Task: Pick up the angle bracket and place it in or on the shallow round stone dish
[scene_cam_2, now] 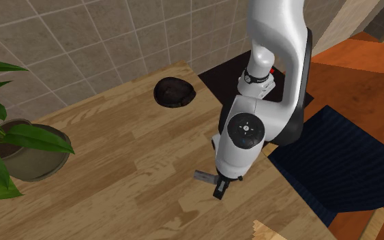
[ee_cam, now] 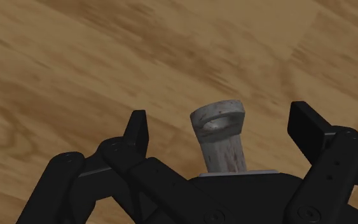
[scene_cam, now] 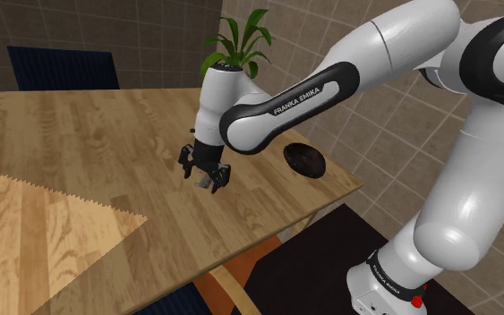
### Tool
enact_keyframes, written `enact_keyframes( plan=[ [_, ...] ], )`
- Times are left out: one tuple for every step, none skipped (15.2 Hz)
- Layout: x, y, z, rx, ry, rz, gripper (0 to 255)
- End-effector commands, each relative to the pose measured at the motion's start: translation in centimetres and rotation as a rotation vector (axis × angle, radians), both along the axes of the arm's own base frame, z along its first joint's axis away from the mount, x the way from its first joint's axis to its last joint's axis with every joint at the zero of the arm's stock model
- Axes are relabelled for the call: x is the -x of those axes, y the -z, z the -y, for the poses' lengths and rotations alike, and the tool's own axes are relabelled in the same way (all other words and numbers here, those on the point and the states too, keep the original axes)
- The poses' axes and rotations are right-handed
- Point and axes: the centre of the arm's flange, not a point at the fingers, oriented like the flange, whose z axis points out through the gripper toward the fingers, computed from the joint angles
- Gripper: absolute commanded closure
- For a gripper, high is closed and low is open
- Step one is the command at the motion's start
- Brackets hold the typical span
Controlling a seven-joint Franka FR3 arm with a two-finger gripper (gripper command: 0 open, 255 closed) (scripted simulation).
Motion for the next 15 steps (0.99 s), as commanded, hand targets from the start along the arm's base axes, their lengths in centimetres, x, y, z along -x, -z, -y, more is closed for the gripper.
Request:
enact_keyframes(
  plan=[
    [0.0,1.0,-0.1,-0.001,0.001,0.0,0],
    [0.0,1.5,-0.2,-0.001,0.001,0.0,0],
    [0.0,2.1,-0.2,-0.001,0.001,0.0,0],
    [0.0,2.9,-0.3,-0.001,0.001,0.0,0],
    [0.0,2.9,-0.3,-0.001,0.001,0.0,0],
    [0.0,2.9,-0.3,-0.001,0.001,0.0,0],
    [0.0,2.9,-0.3,-0.001,0.001,0.0,0],
    [0.0,2.9,-0.3,-0.001,0.001,0.0,0],
    [0.0,2.9,-0.3,-0.001,0.001,0.0,0],
    [0.0,2.9,-0.3,-0.001,0.001,0.0,0],
    [0.0,2.9,-0.3,-0.001,0.001,0.0,0],
    [0.0,2.9,-0.3,-0.001,0.001,0.0,0],
    [0.0,2.9,-0.3,-0.001,0.001,0.0,255],
    [0.0,2.9,-0.3,-0.001,0.001,0.0,255],
    [0.0,2.9,-0.3,-0.001,0.001,0.0,255]
  ],
)
